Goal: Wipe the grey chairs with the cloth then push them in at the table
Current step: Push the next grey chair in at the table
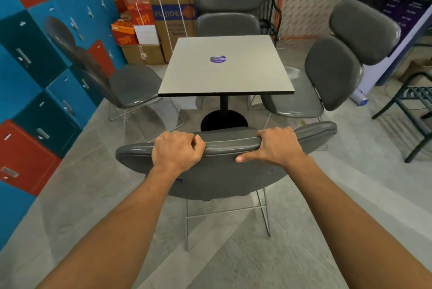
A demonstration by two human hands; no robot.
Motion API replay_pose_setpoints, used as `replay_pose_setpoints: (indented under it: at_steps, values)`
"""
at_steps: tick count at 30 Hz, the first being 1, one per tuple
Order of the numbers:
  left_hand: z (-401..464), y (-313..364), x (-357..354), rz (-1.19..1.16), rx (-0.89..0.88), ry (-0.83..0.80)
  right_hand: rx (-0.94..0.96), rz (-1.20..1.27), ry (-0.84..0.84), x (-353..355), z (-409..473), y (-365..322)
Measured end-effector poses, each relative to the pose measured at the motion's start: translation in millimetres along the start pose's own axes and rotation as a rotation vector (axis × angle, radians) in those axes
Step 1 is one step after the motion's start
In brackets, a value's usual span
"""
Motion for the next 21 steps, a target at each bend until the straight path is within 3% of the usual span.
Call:
replay_pose_setpoints:
  at_steps: [8,21]
  values:
    - [17,-39,-14,-0.029,-0.06,0.029,-0.077,0.024,0.036,1,6,-27]
    - [53,-54,-33,-0.057,-0.007,0.16,-0.012,-0.06,0.323,3,43,-27]
Point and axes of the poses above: each hand's wrist, its own z-axis towards the middle knuckle, its own x-axis out of the back of the hand, y = z × x, the point moved 5 cm from there along z, towards the middle knuckle, and after that the axes turned 4 degrees about -x, right-handed, at the moved point
